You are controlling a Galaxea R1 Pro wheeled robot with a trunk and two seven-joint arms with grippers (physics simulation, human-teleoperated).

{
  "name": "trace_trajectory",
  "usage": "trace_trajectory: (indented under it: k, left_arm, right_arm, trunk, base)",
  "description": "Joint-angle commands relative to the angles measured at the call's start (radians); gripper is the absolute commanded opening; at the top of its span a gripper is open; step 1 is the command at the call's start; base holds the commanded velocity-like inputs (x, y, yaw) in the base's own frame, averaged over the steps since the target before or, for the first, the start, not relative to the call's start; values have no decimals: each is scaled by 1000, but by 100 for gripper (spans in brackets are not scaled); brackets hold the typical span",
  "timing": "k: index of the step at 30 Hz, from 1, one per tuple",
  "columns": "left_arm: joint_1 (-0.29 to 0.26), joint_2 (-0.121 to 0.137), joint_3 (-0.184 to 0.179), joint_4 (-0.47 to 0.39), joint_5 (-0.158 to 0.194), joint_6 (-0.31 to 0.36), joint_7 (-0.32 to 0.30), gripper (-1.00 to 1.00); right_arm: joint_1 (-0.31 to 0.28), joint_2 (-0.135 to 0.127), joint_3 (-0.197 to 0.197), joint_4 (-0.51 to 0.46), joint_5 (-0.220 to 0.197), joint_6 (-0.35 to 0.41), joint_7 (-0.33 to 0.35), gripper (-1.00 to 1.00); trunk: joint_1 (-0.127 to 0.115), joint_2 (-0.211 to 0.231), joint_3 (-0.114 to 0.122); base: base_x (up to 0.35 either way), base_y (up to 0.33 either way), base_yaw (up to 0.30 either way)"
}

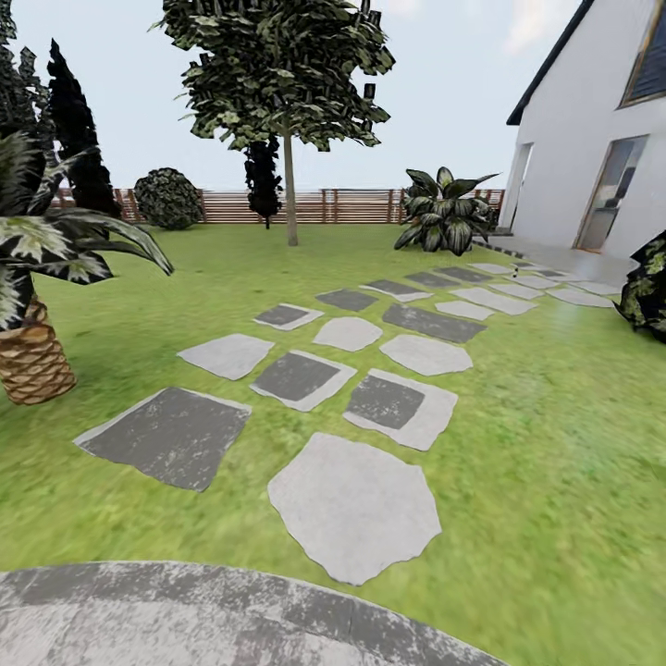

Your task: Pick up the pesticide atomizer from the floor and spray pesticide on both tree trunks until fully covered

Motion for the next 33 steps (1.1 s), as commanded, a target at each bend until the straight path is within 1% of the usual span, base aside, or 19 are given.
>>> trace_trajectory:
  k: [1,4,8,11,21,33]
  left_arm:
    - [0,0,0,0,0,0,0,100]
    - [0,0,6,0,0,0,0,100]
    - [0,-1,42,0,0,-1,0,100]
    - [0,-1,58,0,0,-1,-1,100]
    - [0,-1,58,0,1,-2,-2,100]
    - [0,-1,58,0,1,-2,-3,100]
  right_arm:
    - [0,0,0,0,0,0,0,100]
    - [0,0,0,0,1,0,0,100]
    - [0,0,0,0,1,0,0,100]
    - [0,0,0,0,0,0,0,100]
    - [0,0,0,0,0,0,0,100]
    - [0,0,6,0,7,-2,5,100]
  trunk:
    - [0,0,0]
    - [0,0,0]
    - [0,0,0]
    - [0,0,0]
    - [0,0,0]
    - [0,0,0]
  base:
    - [230,-223,-300]
    - [230,-223,-300]
    - [230,-223,-300]
    - [240,-223,-300]
    - [279,-207,-300]
    - [336,-27,-32]
